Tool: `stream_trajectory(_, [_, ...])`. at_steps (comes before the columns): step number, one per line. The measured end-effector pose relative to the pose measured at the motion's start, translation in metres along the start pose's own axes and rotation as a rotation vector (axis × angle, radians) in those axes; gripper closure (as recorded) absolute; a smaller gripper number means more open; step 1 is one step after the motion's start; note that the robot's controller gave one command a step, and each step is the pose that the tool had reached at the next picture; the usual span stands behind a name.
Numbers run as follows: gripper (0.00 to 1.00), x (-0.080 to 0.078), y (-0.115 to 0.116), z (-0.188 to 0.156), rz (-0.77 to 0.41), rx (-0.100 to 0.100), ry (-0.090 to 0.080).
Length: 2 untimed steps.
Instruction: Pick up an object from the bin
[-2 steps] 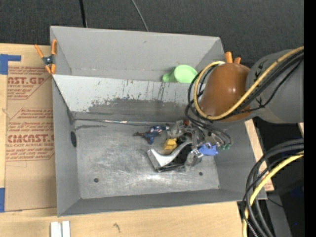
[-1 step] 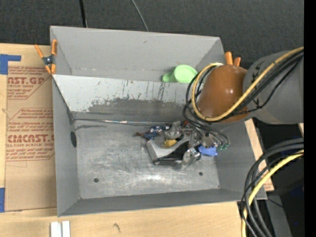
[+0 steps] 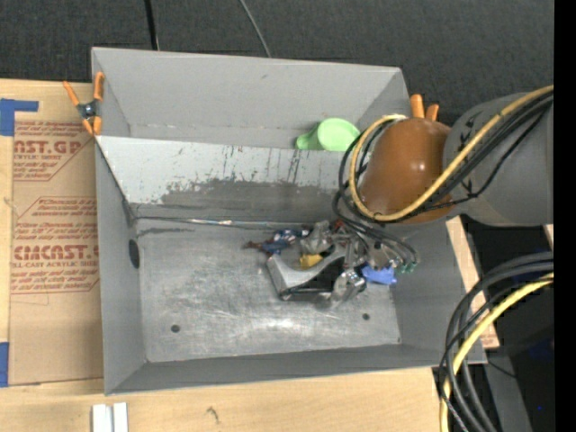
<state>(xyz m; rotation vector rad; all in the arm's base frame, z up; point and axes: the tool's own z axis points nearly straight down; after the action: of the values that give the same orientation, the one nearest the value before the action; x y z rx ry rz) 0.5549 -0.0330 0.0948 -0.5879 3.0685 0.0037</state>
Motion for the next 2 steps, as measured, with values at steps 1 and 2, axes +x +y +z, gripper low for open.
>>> stream_trajectory(1, [1.0, 0.0, 0.0, 0.0, 0.0, 0.0, 0.0])
stream_trajectory(2, [1.0, 0.0001, 0.0005, -0.0037, 0.0, -0.001, 0.002])
